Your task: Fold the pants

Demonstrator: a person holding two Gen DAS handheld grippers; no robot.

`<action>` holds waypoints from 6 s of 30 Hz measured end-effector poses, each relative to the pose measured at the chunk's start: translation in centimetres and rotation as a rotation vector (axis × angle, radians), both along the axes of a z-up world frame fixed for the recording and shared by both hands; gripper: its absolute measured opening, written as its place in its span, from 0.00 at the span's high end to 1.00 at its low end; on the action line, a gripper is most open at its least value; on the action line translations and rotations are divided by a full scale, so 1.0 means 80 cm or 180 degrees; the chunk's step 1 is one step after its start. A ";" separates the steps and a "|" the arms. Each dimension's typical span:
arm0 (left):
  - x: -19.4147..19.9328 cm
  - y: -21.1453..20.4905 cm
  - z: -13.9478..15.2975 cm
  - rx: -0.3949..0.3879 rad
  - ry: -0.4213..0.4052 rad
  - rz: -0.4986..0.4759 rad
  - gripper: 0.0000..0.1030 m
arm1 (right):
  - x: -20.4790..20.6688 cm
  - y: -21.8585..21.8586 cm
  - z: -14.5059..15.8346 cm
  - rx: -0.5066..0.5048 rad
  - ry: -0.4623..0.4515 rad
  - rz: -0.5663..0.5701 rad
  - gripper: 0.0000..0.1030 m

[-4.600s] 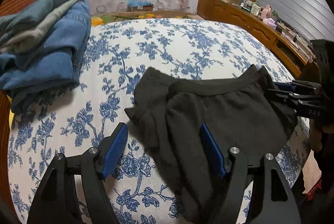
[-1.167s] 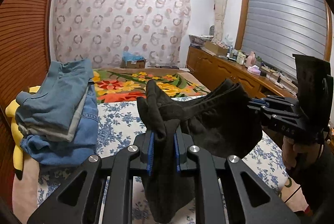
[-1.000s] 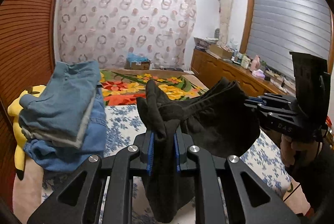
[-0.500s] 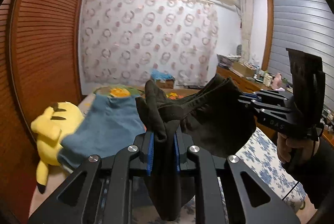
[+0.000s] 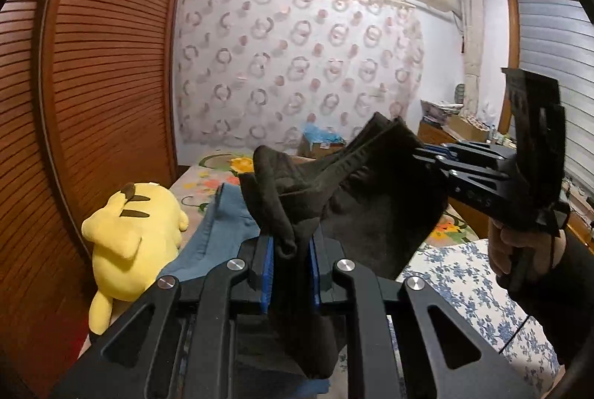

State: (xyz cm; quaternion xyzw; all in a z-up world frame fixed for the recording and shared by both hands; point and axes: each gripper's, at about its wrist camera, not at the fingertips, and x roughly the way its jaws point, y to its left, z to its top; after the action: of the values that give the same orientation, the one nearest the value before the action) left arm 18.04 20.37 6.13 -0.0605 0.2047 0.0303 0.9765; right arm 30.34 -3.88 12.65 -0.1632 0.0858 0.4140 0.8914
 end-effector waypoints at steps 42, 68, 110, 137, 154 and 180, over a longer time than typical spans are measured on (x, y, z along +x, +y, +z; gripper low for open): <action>-0.003 0.049 -0.083 -0.0337 0.0389 0.0797 0.49 | 0.117 0.013 -0.015 -0.0360 0.0357 0.0312 0.59; -0.046 0.032 -0.067 -0.0085 0.0500 0.0730 0.49 | 0.043 -0.013 -0.012 -0.0113 0.0656 -0.0052 0.58; -0.099 -0.175 -0.055 0.0249 0.0471 -0.0385 0.00 | -0.258 -0.237 -0.039 0.0396 0.0696 -0.1391 0.25; -0.171 -0.246 -0.009 0.0244 0.0173 -0.0585 0.00 | -0.397 -0.226 -0.030 0.0677 0.0416 -0.1943 0.21; -0.204 -0.242 0.026 0.0283 -0.0139 -0.0553 0.00 | -0.425 -0.244 -0.043 0.0865 0.0159 -0.1955 0.18; -0.206 -0.239 0.024 0.0279 -0.0137 -0.0543 0.00 | -0.420 -0.245 -0.056 0.0863 0.0161 -0.1946 0.18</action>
State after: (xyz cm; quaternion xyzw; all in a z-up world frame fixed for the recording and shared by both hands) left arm 1.54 1.22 8.07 -0.0007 0.1865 -0.0453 0.9814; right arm -3.26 -23.44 8.16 0.0005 0.0970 0.1390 0.9855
